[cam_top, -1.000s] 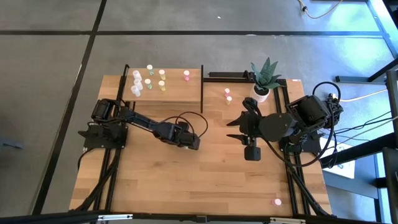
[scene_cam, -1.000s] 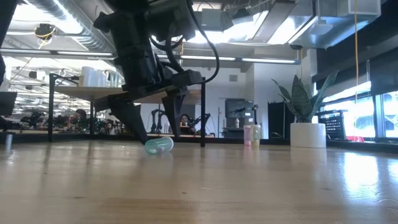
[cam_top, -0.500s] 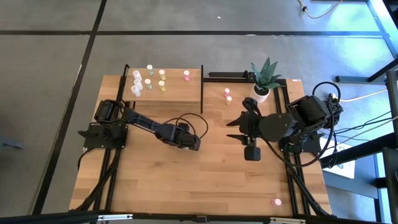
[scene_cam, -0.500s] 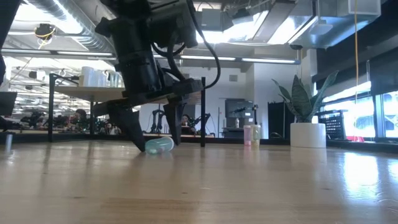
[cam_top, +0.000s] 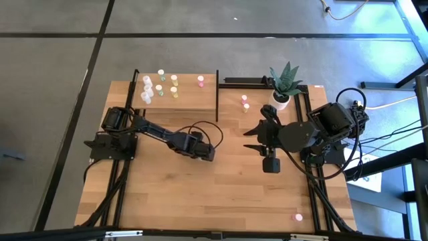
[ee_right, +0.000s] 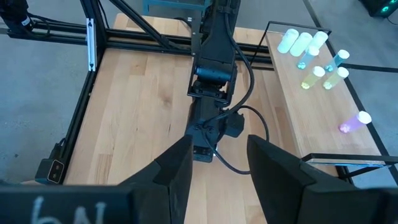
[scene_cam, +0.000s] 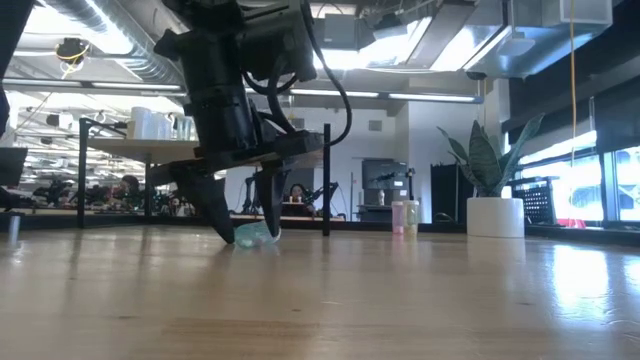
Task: Pick and place medicine bottles onto shelf by color
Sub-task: Put the blue pill bottle aligned with the other blue pill bottle on the shelf
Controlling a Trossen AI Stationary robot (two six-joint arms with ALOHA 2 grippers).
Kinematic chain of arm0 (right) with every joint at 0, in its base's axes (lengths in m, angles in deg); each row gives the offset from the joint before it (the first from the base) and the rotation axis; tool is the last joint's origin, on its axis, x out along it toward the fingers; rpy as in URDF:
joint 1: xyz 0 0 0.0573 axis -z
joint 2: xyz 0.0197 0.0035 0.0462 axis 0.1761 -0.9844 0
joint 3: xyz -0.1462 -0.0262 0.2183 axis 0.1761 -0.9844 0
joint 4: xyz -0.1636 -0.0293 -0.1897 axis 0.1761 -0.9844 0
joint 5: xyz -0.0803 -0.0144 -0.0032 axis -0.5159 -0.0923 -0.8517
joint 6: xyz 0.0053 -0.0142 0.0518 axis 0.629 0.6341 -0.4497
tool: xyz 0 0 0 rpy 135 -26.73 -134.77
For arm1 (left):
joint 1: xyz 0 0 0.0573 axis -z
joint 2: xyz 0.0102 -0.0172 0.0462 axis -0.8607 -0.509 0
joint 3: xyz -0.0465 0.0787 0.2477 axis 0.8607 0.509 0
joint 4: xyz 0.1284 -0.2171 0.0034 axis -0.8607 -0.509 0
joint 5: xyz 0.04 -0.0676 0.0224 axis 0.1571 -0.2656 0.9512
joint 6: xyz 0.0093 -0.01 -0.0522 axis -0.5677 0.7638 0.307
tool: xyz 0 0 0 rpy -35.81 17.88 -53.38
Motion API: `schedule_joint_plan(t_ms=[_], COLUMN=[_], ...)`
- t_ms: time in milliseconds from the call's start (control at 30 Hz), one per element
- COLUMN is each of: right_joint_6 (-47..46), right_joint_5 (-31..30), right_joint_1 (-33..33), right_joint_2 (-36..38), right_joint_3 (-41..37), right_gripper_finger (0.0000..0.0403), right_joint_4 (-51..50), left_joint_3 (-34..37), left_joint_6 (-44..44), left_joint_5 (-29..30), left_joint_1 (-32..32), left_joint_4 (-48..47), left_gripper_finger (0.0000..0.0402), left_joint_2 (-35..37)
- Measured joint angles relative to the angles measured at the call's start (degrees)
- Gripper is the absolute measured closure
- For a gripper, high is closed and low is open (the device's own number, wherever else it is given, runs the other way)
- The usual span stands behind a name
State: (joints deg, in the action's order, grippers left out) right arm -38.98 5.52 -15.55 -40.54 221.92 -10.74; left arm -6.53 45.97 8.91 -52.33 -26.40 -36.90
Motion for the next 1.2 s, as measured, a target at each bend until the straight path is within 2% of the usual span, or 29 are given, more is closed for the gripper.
schedule_joint_plan(t_ms=[200,800,1000,1200], right_joint_6=[0.0,0.0,0.0,0.0], right_joint_5=[0.0,0.0,0.0,0.0], right_joint_1=[0.0,0.0,0.0,0.0], right_joint_2=[0.0,0.0,0.0,0.0], right_joint_3=[0.0,0.0,0.0,0.0], right_gripper_finger=[0.0249,0.0249,0.0249,0.0249], right_joint_4=[0.0,0.0,0.0,0.0], left_joint_3=[0.1,0.2,0.1,0.2], left_joint_6=[0.0,-0.1,0.0,0.5], left_joint_5=[0.0,1.0,6.7,15.7], left_joint_1=[0.0,0.1,2.7,7.2], left_joint_4=[-0.4,1.3,0.9,1.0], left_gripper_finger=[0.0197,0.0283,0.0312,0.0319], left_joint_2=[0.0,0.1,2.0,2.1])
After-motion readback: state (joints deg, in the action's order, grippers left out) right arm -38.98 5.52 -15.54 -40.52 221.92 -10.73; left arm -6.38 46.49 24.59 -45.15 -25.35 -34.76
